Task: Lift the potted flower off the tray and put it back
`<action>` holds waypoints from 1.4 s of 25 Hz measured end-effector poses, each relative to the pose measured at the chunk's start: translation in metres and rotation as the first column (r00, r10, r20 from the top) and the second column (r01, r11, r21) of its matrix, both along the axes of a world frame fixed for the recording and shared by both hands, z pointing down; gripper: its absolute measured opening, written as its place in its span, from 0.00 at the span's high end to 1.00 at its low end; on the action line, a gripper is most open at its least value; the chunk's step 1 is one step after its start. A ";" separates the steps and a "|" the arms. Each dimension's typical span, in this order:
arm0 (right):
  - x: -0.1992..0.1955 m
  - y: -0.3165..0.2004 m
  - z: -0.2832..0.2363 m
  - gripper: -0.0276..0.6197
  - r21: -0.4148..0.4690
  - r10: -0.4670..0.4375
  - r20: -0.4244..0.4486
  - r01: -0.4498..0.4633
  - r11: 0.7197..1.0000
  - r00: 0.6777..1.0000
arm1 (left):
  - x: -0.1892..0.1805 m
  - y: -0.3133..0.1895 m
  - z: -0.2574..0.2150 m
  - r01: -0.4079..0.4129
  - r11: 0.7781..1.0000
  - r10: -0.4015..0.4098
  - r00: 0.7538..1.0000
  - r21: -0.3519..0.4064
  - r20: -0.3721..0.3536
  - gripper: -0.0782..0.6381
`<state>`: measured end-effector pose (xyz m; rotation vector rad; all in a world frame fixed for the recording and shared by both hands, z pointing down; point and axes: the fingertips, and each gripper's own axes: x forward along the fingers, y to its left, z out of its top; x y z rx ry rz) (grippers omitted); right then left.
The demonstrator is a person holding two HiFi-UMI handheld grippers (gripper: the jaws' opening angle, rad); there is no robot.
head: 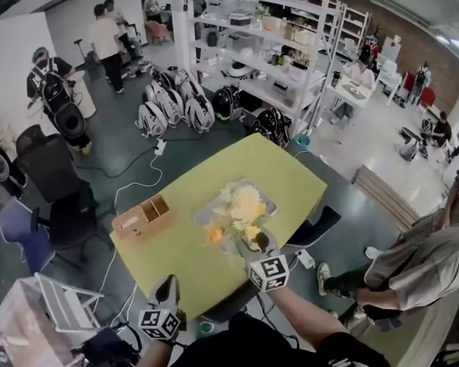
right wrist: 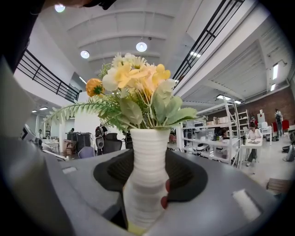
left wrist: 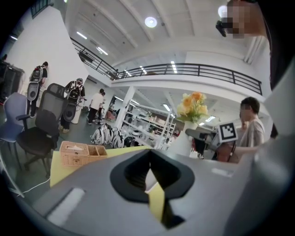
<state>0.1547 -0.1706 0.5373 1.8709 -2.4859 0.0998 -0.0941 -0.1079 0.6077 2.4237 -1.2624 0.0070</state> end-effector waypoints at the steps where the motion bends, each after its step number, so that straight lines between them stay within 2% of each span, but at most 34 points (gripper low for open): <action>1: 0.007 -0.008 0.002 0.62 -0.001 -0.002 -0.003 0.002 1.000 1.000 | 0.006 -0.005 0.002 0.003 1.000 -0.003 1.000 -0.004 0.002 0.88; 8: 0.048 -0.071 0.019 0.62 0.012 -0.029 -0.023 0.029 1.000 0.999 | 0.037 -0.034 0.017 0.055 0.998 -0.055 0.998 -0.035 0.012 0.88; 16: 0.085 -0.146 0.044 0.62 0.034 -0.086 -0.034 0.087 0.996 0.996 | 0.053 -0.056 0.030 0.147 0.986 -0.143 0.988 -0.085 0.050 0.88; 25: 0.119 -0.215 0.116 0.62 -0.003 -0.098 0.019 0.098 0.995 0.995 | 0.047 -0.080 0.052 0.226 0.967 -0.213 0.970 -0.117 0.114 0.88; 31: 0.127 -0.240 0.178 0.62 -0.044 -0.078 0.031 0.079 0.996 0.996 | 0.045 -0.089 0.061 0.260 0.959 -0.244 0.960 -0.112 0.137 0.88; 35: 0.127 -0.251 0.214 0.63 -0.070 -0.070 0.032 0.072 0.995 0.997 | 0.038 -0.083 0.071 0.282 0.949 -0.259 0.953 -0.140 0.160 0.88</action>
